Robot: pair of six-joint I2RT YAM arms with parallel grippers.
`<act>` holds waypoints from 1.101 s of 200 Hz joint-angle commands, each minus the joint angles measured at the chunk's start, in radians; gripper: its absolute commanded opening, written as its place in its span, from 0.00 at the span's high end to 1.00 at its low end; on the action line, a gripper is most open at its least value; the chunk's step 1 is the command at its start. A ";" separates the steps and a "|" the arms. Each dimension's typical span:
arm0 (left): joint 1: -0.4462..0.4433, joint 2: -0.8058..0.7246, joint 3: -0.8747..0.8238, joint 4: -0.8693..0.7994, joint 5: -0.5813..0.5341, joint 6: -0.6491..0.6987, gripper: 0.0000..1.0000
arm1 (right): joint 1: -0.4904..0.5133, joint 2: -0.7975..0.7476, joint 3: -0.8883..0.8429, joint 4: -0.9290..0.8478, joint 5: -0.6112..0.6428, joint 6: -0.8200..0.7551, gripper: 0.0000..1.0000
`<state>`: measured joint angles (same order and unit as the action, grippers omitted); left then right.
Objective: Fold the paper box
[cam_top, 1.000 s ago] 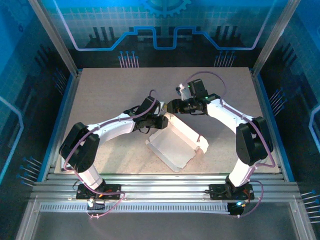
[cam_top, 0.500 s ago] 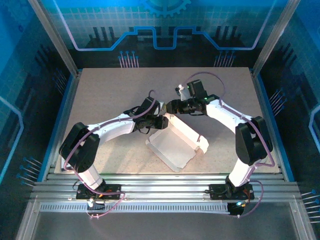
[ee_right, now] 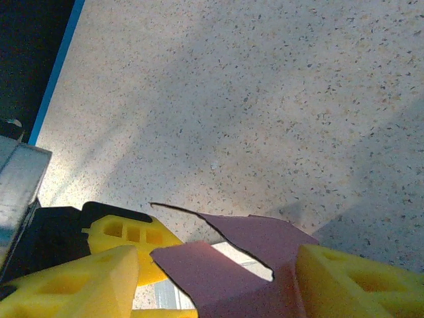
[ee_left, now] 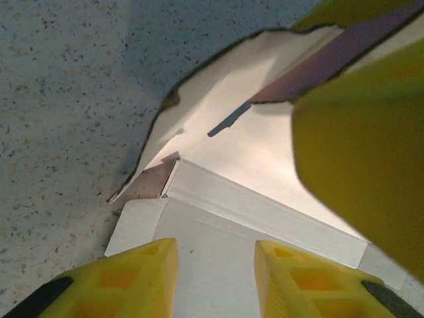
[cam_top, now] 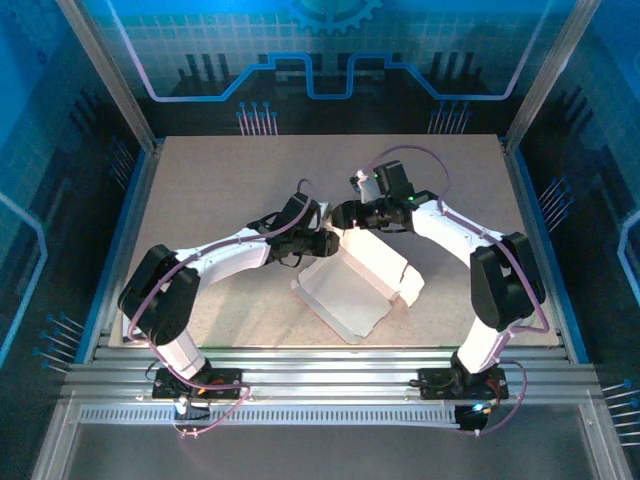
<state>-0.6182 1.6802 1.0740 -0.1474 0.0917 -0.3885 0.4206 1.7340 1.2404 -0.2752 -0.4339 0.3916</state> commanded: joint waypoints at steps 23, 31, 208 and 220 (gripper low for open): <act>-0.013 -0.034 -0.034 0.049 0.040 0.009 0.65 | -0.001 -0.030 0.002 0.038 -0.031 0.013 0.32; -0.014 -0.036 -0.040 0.053 0.039 0.011 0.65 | -0.007 -0.032 0.006 0.041 -0.044 0.019 0.32; 0.000 -0.108 -0.055 0.026 0.045 0.014 0.68 | -0.067 -0.086 -0.013 0.031 -0.104 0.016 0.38; 0.015 -0.129 -0.061 0.025 0.064 0.013 0.67 | -0.066 -0.088 -0.018 0.033 -0.104 0.014 0.40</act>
<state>-0.6197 1.6173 1.0286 -0.1032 0.1101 -0.3901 0.3637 1.6569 1.2358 -0.2382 -0.5144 0.4244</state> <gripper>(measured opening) 0.321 0.611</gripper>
